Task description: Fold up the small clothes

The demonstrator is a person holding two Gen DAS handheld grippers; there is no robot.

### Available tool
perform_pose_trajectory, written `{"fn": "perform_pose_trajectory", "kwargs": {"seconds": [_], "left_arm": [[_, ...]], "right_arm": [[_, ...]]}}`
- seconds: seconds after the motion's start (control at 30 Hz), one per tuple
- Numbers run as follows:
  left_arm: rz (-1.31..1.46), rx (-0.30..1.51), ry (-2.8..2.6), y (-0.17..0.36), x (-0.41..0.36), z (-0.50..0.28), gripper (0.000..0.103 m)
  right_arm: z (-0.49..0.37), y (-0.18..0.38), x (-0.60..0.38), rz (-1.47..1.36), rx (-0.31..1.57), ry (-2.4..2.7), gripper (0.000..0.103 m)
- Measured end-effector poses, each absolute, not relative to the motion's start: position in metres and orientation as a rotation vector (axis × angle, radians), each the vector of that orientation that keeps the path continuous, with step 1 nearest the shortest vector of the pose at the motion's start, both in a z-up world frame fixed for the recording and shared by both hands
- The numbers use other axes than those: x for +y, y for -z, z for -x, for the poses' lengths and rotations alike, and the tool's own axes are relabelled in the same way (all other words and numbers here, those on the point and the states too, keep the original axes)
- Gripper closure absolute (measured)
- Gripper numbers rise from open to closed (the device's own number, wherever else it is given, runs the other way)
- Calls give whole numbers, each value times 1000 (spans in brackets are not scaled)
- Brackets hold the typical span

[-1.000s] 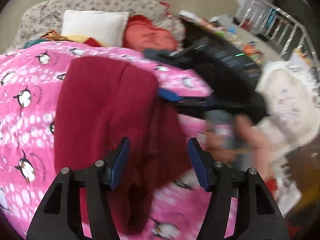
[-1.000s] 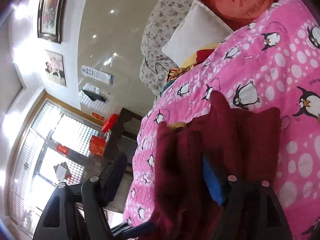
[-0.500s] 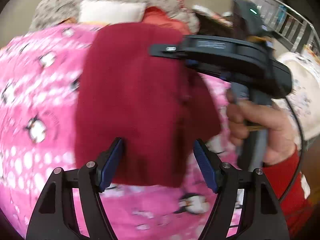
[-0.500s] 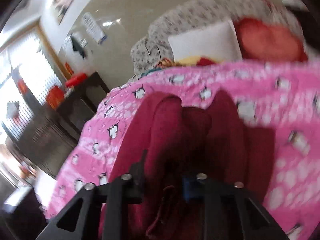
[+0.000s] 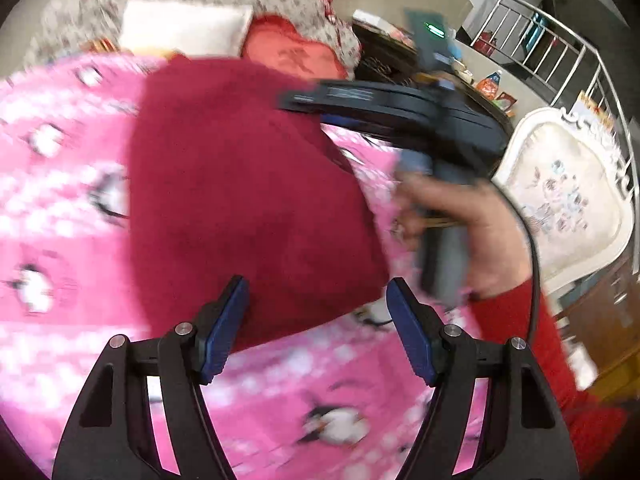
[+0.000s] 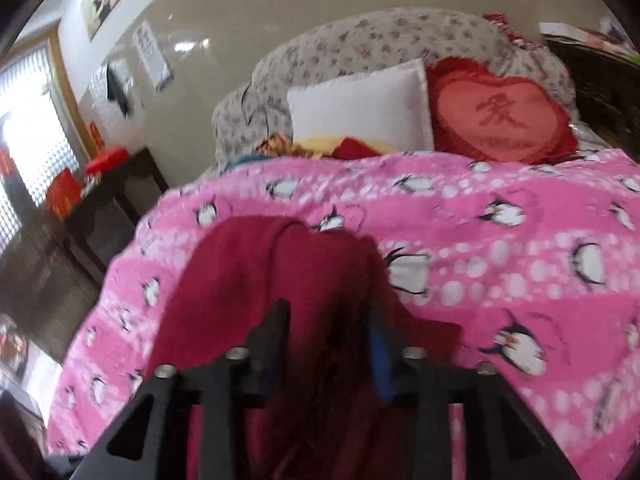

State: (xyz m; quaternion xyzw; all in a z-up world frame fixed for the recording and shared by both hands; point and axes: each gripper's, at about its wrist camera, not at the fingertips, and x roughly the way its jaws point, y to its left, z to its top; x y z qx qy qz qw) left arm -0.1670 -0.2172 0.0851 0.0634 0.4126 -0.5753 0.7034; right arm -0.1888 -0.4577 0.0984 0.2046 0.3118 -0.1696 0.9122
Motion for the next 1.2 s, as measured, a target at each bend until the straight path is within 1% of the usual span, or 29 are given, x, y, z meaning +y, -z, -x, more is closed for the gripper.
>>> {"fn": "perform_pose_trajectory", "kwargs": {"seconds": [0.13, 0.23, 0.27, 0.3, 0.33, 0.43, 0.57, 0.77, 0.9, 1.0, 1.07, 1.17, 1.2], "left_arm": [[-208, 830, 1161, -91, -196, 151, 31], [-193, 837, 1071, -81, -195, 127, 31], [-179, 850, 1054, -73, -192, 121, 31], [-167, 869, 1040, -68, -193, 117, 31], [-160, 884, 1037, -61, -195, 114, 31], [-171, 928, 1032, -46, -215, 113, 31], [-192, 959, 1033, -29, -226, 119, 31], [-182, 920, 1003, -47, -217, 126, 31], [-194, 892, 979, -54, -218, 129, 31], [-193, 896, 976, -54, -219, 130, 31], [-179, 910, 975, -53, -219, 129, 31], [-145, 950, 980, -55, -218, 122, 31], [-133, 956, 986, -58, -217, 118, 31]], "right_arm": [[212, -135, -398, -276, 617, 198, 61], [210, -130, -362, -183, 677, 135, 61], [208, -124, -356, -176, 700, 136, 63], [207, -116, -353, -166, 727, 145, 68], [209, -102, -353, -147, 767, 172, 71], [220, -69, -365, -142, 842, 237, 79], [239, -57, -374, -234, 779, 224, 81], [254, -83, -367, -292, 710, 207, 81], [260, -92, -351, -241, 703, 225, 79], [257, -72, -356, -255, 762, 273, 78], [257, -58, -364, -302, 791, 271, 73], [264, -67, -369, -344, 759, 243, 66], [268, -73, -371, -355, 732, 239, 58]]}}
